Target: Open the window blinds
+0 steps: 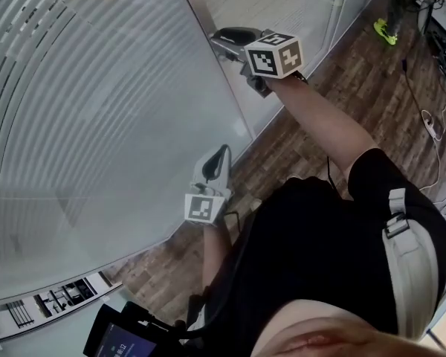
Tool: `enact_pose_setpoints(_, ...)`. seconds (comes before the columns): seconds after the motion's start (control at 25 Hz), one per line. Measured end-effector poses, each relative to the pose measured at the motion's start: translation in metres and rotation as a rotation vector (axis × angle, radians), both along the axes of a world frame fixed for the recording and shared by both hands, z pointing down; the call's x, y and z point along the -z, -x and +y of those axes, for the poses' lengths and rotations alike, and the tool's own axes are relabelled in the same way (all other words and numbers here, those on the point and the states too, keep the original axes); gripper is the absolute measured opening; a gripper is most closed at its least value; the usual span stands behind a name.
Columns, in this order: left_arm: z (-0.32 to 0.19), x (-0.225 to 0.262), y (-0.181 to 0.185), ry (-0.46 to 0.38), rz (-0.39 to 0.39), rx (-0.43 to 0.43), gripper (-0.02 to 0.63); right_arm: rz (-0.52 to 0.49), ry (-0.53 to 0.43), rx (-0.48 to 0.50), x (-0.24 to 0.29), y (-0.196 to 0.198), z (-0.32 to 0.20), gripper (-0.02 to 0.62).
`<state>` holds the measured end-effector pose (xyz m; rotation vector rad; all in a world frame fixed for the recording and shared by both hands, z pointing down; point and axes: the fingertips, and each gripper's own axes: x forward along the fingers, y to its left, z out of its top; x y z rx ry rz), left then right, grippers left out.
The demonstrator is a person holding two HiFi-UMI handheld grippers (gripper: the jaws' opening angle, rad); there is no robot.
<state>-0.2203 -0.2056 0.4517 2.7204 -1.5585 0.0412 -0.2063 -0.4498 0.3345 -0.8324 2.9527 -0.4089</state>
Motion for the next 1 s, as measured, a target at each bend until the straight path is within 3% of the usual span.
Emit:
enact_pose_setpoints(0.16, -0.001, -0.007, 0.004, 0.005, 0.014, 0.011, 0.003, 0.122, -0.14, 0.021, -0.003, 0.0, 0.004, 0.239)
enact_pose_setpoints(0.28, 0.0, -0.012, 0.004, -0.003, 0.007, 0.015, 0.003, 0.267, -0.332, 0.054, -0.002, 0.005, 0.015, 0.241)
enact_pose_setpoints(0.48, -0.001, -0.001, -0.004, 0.033, 0.019, 0.005, 0.003, 0.686, -0.774, 0.086, 0.006, 0.016, 0.024, 0.242)
enact_pose_setpoints(0.64, 0.003, -0.007, -0.006, 0.031, 0.028, 0.01, 0.003, 0.965, -1.021, 0.061, -0.011, 0.013, 0.019, 0.233)
enact_pose_setpoints(0.8, 0.009, -0.016, 0.001, -0.01, 0.0, 0.014, 0.003, 1.068, -1.136, 0.038, -0.015, 0.015, 0.019, 0.224)
enact_pose_setpoints(1.0, 0.008, -0.012, 0.005, -0.022, 0.01, 0.025, 0.003, 1.122, -1.163, 0.039, -0.017, 0.015, 0.012, 0.206)
